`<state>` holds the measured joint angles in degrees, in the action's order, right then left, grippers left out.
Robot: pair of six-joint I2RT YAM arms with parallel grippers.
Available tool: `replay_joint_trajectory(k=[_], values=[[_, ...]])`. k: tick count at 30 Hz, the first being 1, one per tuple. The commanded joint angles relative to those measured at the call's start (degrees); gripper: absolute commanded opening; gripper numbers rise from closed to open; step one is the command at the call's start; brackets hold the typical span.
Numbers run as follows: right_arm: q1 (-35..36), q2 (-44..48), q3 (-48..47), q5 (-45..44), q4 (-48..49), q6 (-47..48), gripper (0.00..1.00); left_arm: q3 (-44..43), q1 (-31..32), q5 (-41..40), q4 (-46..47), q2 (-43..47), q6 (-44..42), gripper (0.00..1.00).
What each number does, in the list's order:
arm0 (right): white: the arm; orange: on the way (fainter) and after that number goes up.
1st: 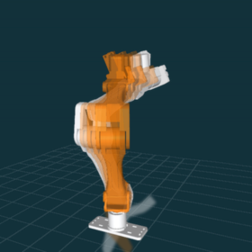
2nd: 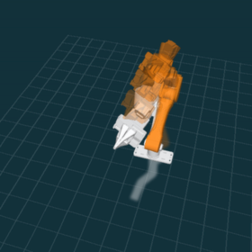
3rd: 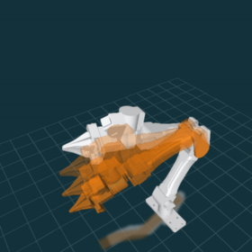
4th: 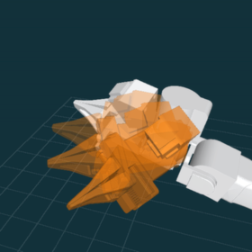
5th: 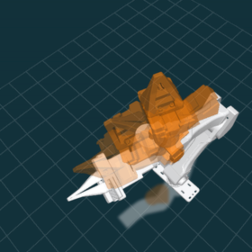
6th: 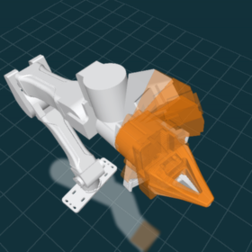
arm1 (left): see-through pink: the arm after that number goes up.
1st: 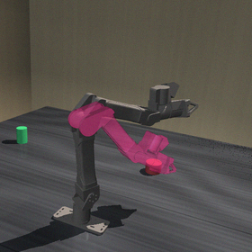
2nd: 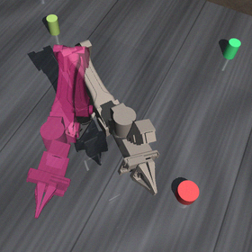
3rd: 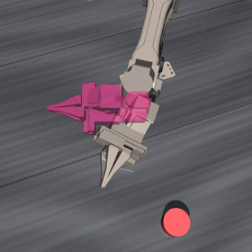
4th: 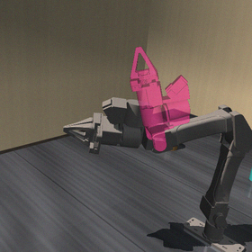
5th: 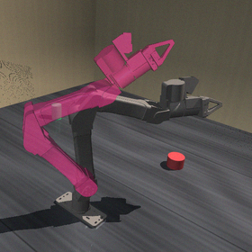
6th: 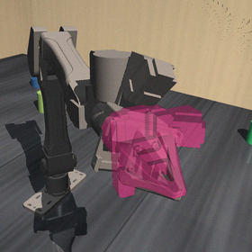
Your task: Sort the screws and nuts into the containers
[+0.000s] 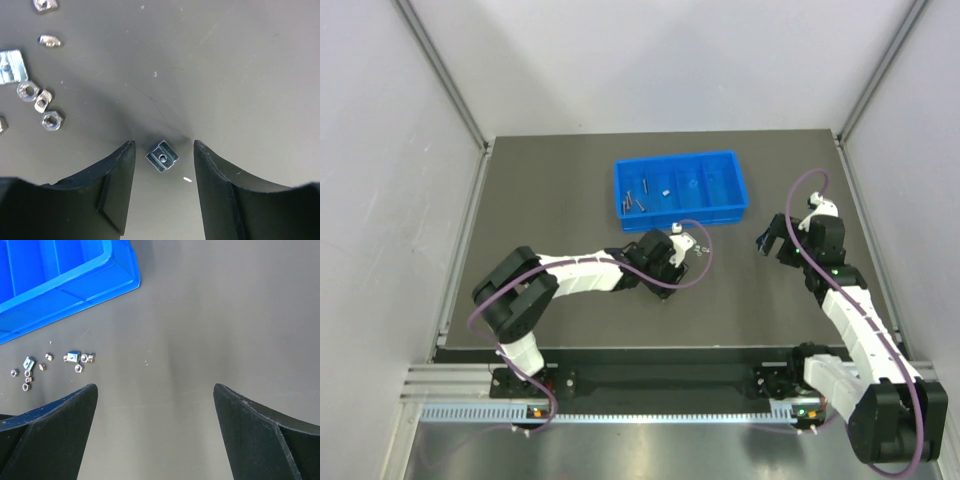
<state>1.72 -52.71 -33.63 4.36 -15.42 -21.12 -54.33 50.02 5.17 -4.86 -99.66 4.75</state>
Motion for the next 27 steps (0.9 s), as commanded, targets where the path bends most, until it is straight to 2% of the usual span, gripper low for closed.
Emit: replay_joint_trajectory(k=[1, 5, 9, 14, 19, 22, 27], values=[[0.3, 0.1, -0.7, -0.2, 2.0, 0.1, 1.00, -1.0, 0.0, -2.3, -6.8, -1.1, 2.4, 0.56], [0.3, 0.3, -0.5, -0.1, 2.2, -0.2, 1.00, -1.0, 0.0, -7.1, -8.9, -1.2, 7.5, 0.54], [0.4, 0.2, -0.4, 0.0, 2.4, -0.2, 1.00, -1.2, 0.1, -7.4, -10.0, -2.1, 13.6, 0.48], [0.3, 0.2, -0.5, 0.0, 2.3, -0.2, 1.00, -4.8, 3.5, -11.6, -13.7, -6.3, 16.2, 0.45], [0.4, 0.5, -0.3, -0.2, 2.1, -0.1, 1.00, -9.7, 8.0, -19.6, -22.6, -10.7, 21.7, 0.46], [0.4, 0.5, -0.1, -0.2, 2.3, -0.2, 1.00, -10.4, 9.0, -21.4, -26.2, -11.3, 25.8, 0.46], [0.4, 0.3, -0.1, 0.3, 2.4, -0.3, 1.00, -9.4, 9.6, -22.7, -26.8, -10.4, 28.5, 0.52]])
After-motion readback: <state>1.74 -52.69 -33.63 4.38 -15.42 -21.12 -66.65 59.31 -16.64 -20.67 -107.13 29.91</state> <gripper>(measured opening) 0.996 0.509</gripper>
